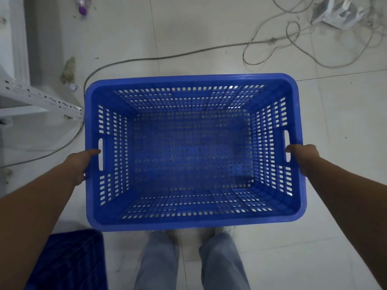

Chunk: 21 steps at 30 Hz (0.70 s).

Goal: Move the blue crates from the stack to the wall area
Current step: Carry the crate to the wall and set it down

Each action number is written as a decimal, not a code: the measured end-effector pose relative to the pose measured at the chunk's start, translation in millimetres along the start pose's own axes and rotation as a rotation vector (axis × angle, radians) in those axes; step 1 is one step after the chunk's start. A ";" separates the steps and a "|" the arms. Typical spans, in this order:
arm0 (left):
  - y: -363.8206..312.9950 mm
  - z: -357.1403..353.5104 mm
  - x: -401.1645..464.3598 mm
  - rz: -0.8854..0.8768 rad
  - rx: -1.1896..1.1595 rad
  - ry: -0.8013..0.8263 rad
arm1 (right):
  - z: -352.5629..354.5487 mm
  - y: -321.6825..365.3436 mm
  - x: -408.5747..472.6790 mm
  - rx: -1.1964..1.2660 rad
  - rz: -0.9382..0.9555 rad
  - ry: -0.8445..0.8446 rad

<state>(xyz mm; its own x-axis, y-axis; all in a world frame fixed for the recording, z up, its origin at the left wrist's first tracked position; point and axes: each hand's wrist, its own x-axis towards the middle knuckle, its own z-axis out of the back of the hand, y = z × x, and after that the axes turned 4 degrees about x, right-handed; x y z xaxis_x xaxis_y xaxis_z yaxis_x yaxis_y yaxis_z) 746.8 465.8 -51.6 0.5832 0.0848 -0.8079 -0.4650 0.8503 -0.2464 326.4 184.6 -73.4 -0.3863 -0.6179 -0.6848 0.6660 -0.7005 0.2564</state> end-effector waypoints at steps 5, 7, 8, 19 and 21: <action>-7.5 36.0 -45.6 -0.026 -0.036 -0.043 | 39.1 -7.4 -38.2 -0.015 0.007 -0.025; -17.7 56.1 -73.9 -0.053 -0.077 -0.060 | 62.7 0.0 -59.5 -0.031 0.018 -0.026; -24.4 66.7 -91.3 -0.064 -0.097 -0.063 | 77.2 6.4 -74.0 -0.046 0.030 -0.035; -92.1 238.8 -281.5 -0.305 -0.229 -0.110 | 242.5 93.8 -277.5 0.330 0.320 -0.057; -97.9 265.1 -315.3 -0.342 -0.273 -0.128 | 261.9 101.3 -312.4 0.381 0.368 -0.075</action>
<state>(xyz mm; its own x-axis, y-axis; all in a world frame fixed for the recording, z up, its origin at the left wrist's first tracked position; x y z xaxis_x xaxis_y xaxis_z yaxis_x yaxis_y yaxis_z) 785.1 493.4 369.2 0.8038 -0.0990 -0.5865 -0.3797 0.6737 -0.6340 347.4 213.2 345.2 -0.2249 -0.8614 -0.4555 0.4928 -0.5038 0.7095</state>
